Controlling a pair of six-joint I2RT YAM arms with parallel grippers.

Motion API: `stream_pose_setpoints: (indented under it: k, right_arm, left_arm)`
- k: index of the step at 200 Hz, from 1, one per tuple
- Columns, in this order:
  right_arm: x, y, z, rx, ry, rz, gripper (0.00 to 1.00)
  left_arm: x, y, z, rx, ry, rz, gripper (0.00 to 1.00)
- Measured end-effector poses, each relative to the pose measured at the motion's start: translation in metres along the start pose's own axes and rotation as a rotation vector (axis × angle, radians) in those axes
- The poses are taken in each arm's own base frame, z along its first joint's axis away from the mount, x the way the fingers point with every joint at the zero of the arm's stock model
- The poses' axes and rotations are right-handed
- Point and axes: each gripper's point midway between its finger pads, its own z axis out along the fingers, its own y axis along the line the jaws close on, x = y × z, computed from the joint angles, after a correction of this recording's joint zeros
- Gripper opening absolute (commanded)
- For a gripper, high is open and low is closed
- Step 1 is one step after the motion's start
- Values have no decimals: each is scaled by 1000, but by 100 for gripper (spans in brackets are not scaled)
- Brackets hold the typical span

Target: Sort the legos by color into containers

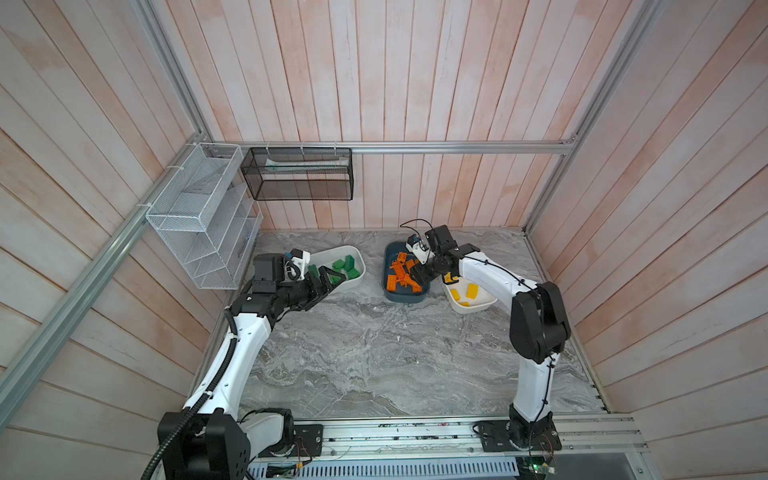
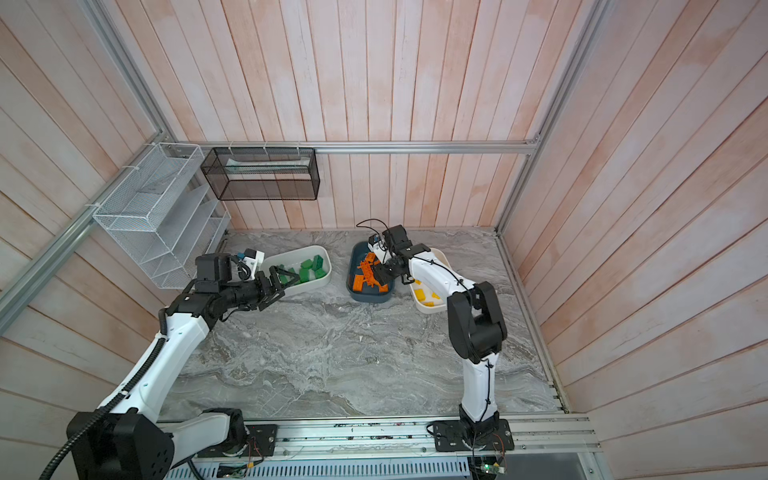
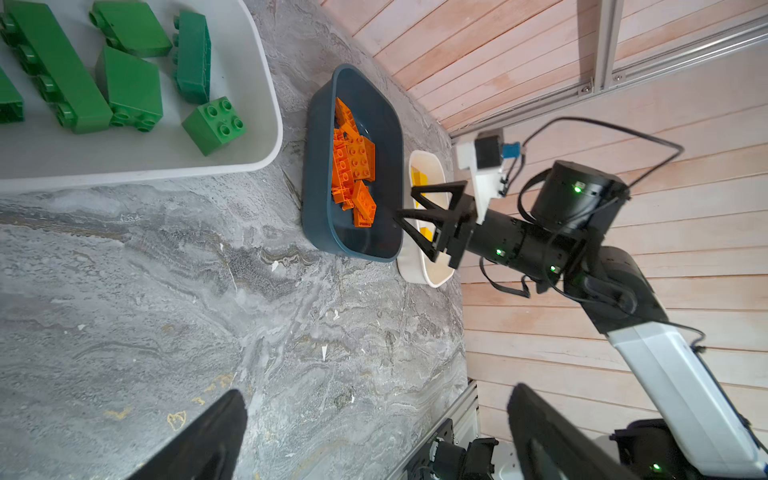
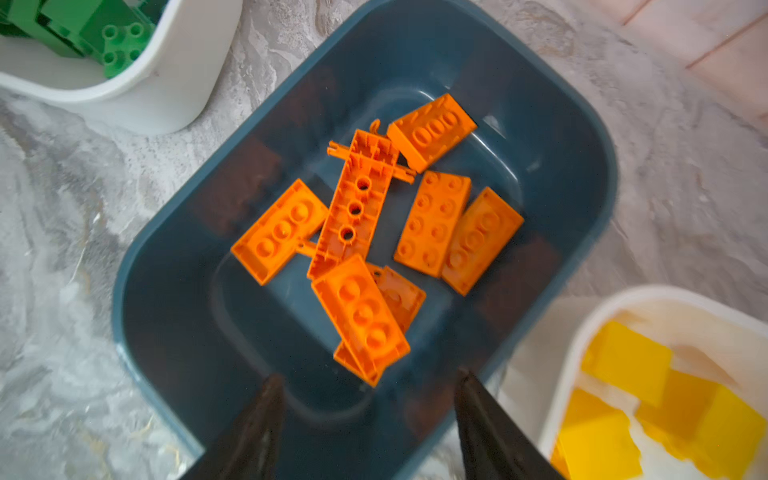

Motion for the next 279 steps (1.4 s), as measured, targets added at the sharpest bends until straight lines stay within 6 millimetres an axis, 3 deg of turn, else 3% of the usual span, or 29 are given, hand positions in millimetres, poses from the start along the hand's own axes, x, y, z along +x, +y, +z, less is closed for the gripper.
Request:
stream_pose_setpoints:
  k: [28, 52, 106, 125, 146, 162, 181, 208, 248, 279]
  right_arm:
    - [19, -35, -62, 70, -147, 126, 79]
    - [54, -80, -100, 230, -283, 265, 86]
    - [169, -158, -124, 590, -418, 521, 98]
    - [198, -171, -134, 677, -506, 580, 98]
    - [219, -171, -135, 722, -577, 596, 98]
    - [226, -170, -132, 733, -607, 598, 98]
    - [220, -175, -133, 739, -655, 593, 98]
    - [206, -181, -129, 720, -717, 568, 98]
    - [195, -170, -109, 686, -735, 499, 98]
    - [187, -175, -120, 716, -772, 497, 98]
  left_arm:
    - [-19, 16, -8, -60, -98, 120, 100]
    - [-27, 49, -14, -182, -205, 237, 100]
    - [-13, 141, -12, -436, -394, 382, 100]
    - [-15, 159, -8, -474, -426, 412, 100]
    - [-15, 172, -3, -486, -471, 452, 100]
    - [-9, 180, 1, -483, -489, 472, 100]
    - [-7, 185, 4, -475, -514, 497, 100]
    - [-22, 176, 4, -460, -578, 573, 100]
    - [-37, 171, 3, -454, -650, 674, 100]
    - [-40, 172, 6, -449, -667, 700, 100]
